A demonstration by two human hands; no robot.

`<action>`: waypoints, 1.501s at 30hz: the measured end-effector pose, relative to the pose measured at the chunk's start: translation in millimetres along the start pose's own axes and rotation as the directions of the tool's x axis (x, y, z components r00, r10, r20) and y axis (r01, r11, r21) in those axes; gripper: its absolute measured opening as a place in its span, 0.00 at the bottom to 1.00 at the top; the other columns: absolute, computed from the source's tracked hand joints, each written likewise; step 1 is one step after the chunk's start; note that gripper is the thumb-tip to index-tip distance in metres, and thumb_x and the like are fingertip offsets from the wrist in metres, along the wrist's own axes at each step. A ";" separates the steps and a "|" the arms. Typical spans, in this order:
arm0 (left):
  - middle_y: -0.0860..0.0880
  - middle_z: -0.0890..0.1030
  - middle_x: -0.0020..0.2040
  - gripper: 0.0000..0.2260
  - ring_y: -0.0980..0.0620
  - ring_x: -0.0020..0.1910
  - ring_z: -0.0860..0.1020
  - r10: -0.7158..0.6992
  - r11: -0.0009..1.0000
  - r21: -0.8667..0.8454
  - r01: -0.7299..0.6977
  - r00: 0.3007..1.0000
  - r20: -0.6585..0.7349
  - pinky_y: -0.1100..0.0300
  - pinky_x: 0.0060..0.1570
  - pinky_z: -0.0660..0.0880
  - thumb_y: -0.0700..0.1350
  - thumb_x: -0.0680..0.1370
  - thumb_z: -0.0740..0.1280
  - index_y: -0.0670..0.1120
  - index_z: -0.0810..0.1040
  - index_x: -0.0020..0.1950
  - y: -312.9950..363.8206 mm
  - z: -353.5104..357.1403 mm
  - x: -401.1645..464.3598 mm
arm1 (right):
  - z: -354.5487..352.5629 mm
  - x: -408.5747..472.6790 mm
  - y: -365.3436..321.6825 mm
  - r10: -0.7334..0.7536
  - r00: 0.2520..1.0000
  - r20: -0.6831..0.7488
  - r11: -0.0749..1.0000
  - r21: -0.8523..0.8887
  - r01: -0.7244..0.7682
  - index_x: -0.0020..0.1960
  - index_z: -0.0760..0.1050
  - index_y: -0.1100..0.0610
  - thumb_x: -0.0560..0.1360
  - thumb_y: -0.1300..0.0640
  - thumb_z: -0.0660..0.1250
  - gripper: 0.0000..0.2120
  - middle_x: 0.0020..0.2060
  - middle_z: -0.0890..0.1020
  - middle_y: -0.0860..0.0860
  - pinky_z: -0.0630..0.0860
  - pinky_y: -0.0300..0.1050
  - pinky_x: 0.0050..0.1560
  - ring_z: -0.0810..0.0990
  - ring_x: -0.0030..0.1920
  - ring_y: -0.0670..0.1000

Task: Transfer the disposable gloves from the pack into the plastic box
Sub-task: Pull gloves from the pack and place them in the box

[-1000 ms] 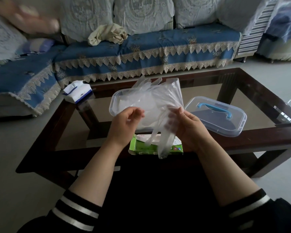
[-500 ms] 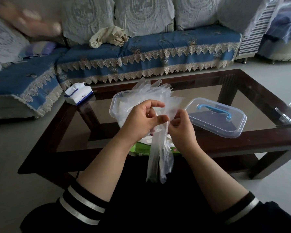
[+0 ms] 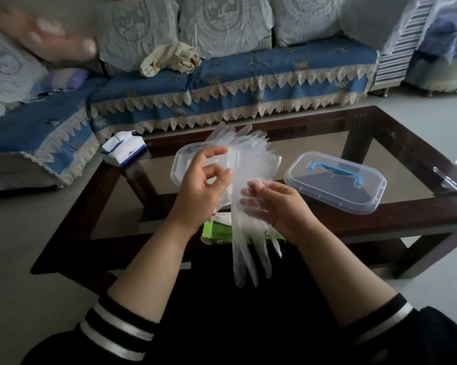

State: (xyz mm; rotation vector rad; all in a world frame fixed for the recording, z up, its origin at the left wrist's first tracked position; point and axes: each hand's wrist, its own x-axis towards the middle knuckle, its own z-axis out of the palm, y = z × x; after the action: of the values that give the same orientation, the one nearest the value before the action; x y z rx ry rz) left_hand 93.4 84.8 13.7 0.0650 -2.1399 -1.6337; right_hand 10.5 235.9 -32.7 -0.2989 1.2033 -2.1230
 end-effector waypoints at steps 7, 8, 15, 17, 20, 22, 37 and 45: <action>0.57 0.78 0.47 0.13 0.58 0.43 0.78 0.084 0.880 0.475 -0.003 0.985 -0.149 0.57 0.43 0.78 0.43 0.79 0.66 0.50 0.70 0.62 -14.6 -40.6 -6.3 | -5.6 -3.0 -12.1 -0.113 0.991 -0.076 0.992 -0.058 0.109 0.49 0.77 0.60 0.80 0.61 0.59 0.09 0.33 0.83 0.52 0.78 0.40 0.31 0.78 0.27 0.46; 0.57 0.76 0.53 0.13 0.57 0.51 0.77 0.162 0.827 0.559 -0.062 0.978 -0.131 0.59 0.50 0.77 0.46 0.78 0.67 0.49 0.71 0.62 -8.4 -41.0 -4.3 | -4.5 -3.4 -11.0 -0.114 0.991 -0.067 0.989 -0.099 0.107 0.49 0.78 0.60 0.80 0.61 0.60 0.08 0.33 0.84 0.52 0.79 0.40 0.32 0.79 0.27 0.47; 0.55 0.70 0.71 0.40 0.54 0.70 0.66 -0.184 0.610 0.767 -0.197 0.907 0.379 0.58 0.64 0.63 0.69 0.62 0.69 0.55 0.64 0.70 64.6 -1.6 31.8 | 0.9 -8.5 -9.2 -0.114 0.993 -0.001 0.955 -0.275 0.109 0.47 0.79 0.60 0.79 0.60 0.62 0.08 0.31 0.81 0.53 0.76 0.40 0.29 0.78 0.26 0.48; 0.56 0.73 0.69 0.43 0.53 0.68 0.70 -0.288 0.478 0.844 -0.243 0.865 0.411 0.53 0.65 0.68 0.68 0.66 0.71 0.56 0.58 0.75 63.3 10.4 39.3 | -1.5 -7.1 -8.4 -0.120 0.993 0.000 0.944 -0.311 0.114 0.48 0.79 0.62 0.79 0.60 0.62 0.09 0.30 0.81 0.53 0.75 0.40 0.28 0.77 0.25 0.49; 0.56 0.80 0.56 0.22 0.55 0.54 0.77 -0.284 0.397 0.871 -0.289 0.864 0.416 0.55 0.53 0.75 0.57 0.75 0.69 0.55 0.70 0.68 48.3 20.8 50.4 | -4.6 -3.5 -6.8 -0.126 0.992 0.002 0.946 -0.302 0.121 0.49 0.77 0.67 0.79 0.60 0.62 0.09 0.28 0.80 0.54 0.70 0.39 0.25 0.73 0.22 0.48; 0.56 0.82 0.46 0.08 0.56 0.46 0.79 -0.249 0.495 0.836 -0.237 0.883 0.398 0.57 0.46 0.76 0.49 0.79 0.67 0.52 0.79 0.57 40.4 20.0 59.1 | -7.4 -1.3 -6.2 -0.134 0.991 -0.016 0.943 -0.308 0.123 0.48 0.77 0.66 0.78 0.61 0.64 0.08 0.27 0.79 0.53 0.67 0.38 0.23 0.69 0.22 0.48; 0.50 0.80 0.43 0.06 0.62 0.21 0.71 -0.361 0.882 0.143 0.448 0.840 -0.406 0.69 0.19 0.65 0.44 0.81 0.64 0.46 0.78 0.57 -22.5 -54.9 148.2 | -22.0 11.8 -12.8 -0.554 0.721 -0.415 0.792 -0.529 0.305 0.57 0.70 0.50 0.78 0.57 0.66 0.10 0.47 0.79 0.53 0.80 0.53 0.51 0.79 0.49 0.55; 0.42 0.78 0.62 0.13 0.41 0.59 0.77 -0.115 0.712 0.562 0.420 0.860 -0.497 0.51 0.55 0.75 0.45 0.81 0.62 0.44 0.71 0.65 -68.0 -41.3 148.0 | -11.3 16.1 -2.3 -0.526 0.794 -0.304 0.768 -0.571 0.290 0.51 0.72 0.49 0.78 0.58 0.65 0.05 0.40 0.81 0.50 0.79 0.51 0.47 0.78 0.37 0.42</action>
State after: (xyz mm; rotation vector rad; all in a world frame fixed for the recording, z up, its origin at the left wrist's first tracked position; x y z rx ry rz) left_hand -39.8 -17.3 5.8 0.9239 -2.2887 -0.7785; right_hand -8.2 233.8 -38.9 -0.3377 2.1544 -2.2943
